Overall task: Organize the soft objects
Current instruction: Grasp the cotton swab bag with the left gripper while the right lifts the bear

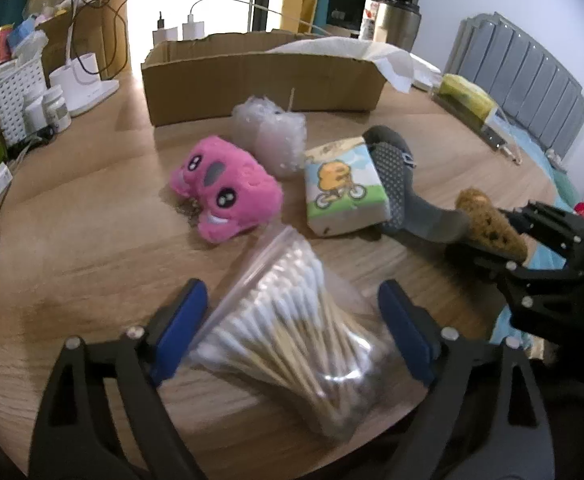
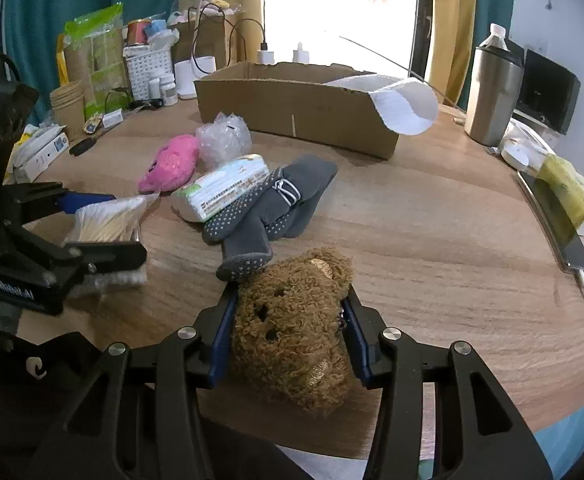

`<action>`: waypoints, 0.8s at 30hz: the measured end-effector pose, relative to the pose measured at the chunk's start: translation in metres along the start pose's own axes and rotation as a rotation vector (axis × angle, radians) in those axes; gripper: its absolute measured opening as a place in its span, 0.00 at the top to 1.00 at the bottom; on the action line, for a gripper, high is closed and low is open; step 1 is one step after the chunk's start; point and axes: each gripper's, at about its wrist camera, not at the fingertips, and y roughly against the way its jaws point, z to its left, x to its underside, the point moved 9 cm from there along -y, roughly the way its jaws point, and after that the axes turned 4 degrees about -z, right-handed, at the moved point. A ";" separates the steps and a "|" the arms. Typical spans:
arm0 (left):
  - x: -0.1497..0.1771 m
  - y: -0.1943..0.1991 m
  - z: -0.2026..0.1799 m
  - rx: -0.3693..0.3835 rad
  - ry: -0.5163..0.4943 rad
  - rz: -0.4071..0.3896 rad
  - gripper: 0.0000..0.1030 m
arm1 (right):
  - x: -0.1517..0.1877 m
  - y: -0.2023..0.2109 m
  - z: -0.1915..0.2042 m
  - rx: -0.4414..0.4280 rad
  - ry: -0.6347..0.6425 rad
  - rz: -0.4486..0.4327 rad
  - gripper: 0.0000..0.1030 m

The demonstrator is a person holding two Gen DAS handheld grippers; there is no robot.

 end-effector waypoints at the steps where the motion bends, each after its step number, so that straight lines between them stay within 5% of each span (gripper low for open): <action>1: 0.000 -0.001 -0.001 -0.007 -0.006 0.000 0.13 | 0.000 0.000 -0.001 0.000 -0.001 -0.001 0.51; 6: 0.002 -0.003 -0.017 0.021 -0.067 -0.003 0.15 | -0.003 0.002 -0.005 0.001 -0.015 -0.004 0.51; 15: 0.000 0.002 -0.033 0.083 -0.096 -0.027 0.40 | -0.012 0.007 -0.016 0.024 -0.040 -0.037 0.51; 24: -0.010 0.015 -0.037 0.116 -0.099 -0.066 0.42 | -0.023 0.013 -0.017 0.029 -0.032 -0.071 0.51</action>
